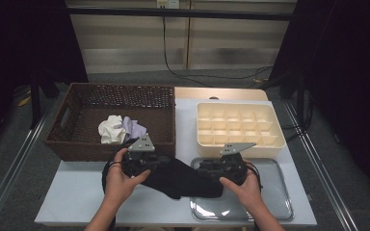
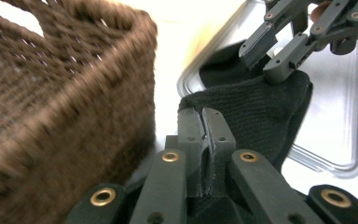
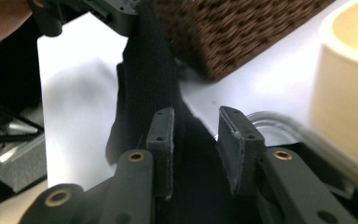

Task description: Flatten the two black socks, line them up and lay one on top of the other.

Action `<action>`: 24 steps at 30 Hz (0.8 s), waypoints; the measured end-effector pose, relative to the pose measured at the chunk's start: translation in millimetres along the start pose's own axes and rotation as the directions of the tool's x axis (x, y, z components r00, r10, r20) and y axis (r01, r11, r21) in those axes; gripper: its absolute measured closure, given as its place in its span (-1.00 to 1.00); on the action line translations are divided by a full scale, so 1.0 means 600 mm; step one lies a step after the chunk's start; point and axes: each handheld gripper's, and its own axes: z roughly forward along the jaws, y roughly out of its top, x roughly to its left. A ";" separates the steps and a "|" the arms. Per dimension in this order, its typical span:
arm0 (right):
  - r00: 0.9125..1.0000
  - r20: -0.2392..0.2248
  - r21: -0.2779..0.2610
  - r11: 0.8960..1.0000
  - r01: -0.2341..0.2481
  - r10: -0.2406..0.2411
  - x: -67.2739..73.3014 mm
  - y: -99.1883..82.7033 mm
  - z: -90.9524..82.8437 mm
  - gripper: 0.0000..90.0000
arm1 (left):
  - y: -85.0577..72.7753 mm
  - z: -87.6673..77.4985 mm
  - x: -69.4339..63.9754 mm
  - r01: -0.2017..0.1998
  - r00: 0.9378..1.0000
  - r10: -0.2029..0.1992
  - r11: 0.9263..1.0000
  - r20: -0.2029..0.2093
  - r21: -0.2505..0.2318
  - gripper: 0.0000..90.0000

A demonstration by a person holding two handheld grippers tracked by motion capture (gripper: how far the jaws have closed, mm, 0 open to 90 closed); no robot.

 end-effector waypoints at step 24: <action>0.989 -0.101 0.148 0.981 0.127 -0.112 0.059 -0.015 0.078 0.71 | -0.047 -0.032 0.019 0.081 0.995 -0.083 0.996 -0.046 -0.047 0.80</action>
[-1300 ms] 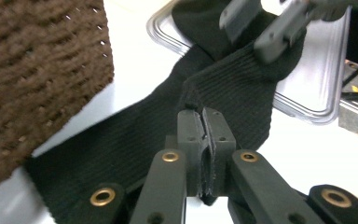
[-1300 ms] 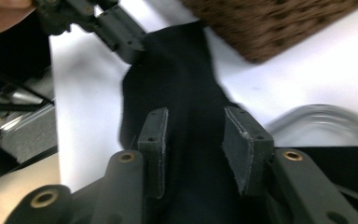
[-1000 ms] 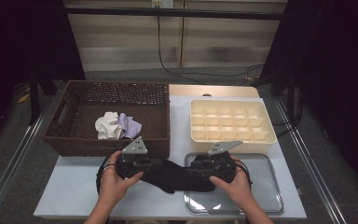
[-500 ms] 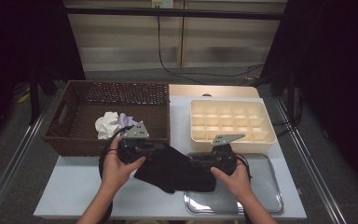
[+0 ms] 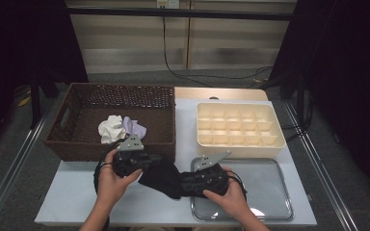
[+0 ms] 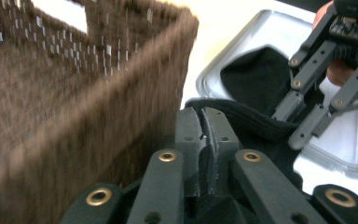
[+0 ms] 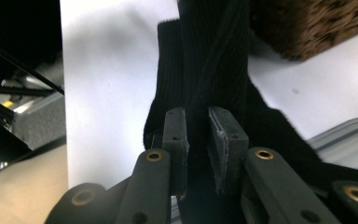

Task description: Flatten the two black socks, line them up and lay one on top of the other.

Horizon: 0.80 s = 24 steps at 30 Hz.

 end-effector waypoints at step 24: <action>0.996 0.012 0.050 0.995 0.083 -0.083 0.013 -0.009 0.015 0.70 | -0.003 0.017 -0.018 0.041 0.999 -0.040 0.998 -0.020 0.046 0.54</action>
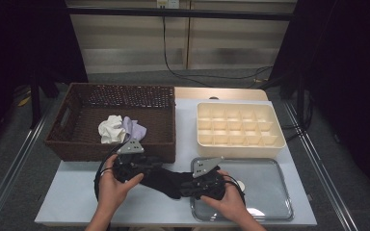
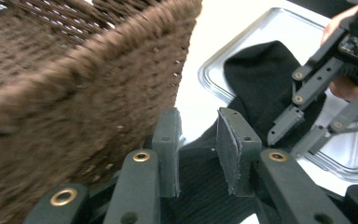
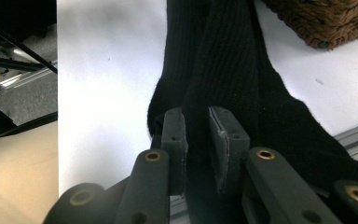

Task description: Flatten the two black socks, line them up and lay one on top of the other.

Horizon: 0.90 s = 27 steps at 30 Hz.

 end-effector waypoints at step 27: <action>0.989 0.034 -0.143 0.980 -0.136 0.142 -0.039 0.005 -0.043 0.42 | -0.049 0.036 -0.012 0.031 0.996 -0.050 0.972 0.076 0.232 1.00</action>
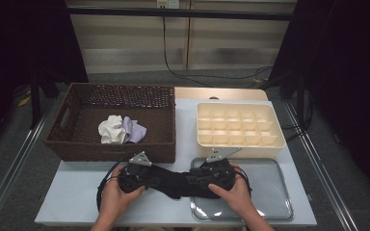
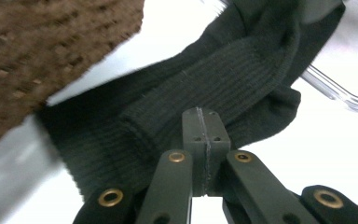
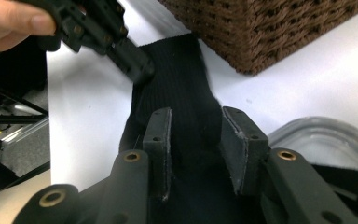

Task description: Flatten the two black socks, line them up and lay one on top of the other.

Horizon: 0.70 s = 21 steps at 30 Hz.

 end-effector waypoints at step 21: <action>0.999 -0.040 0.110 0.994 0.006 -0.002 0.009 -0.006 0.056 0.85 | 0.003 -0.015 -0.001 0.007 1.000 -0.006 0.999 0.027 -0.041 1.00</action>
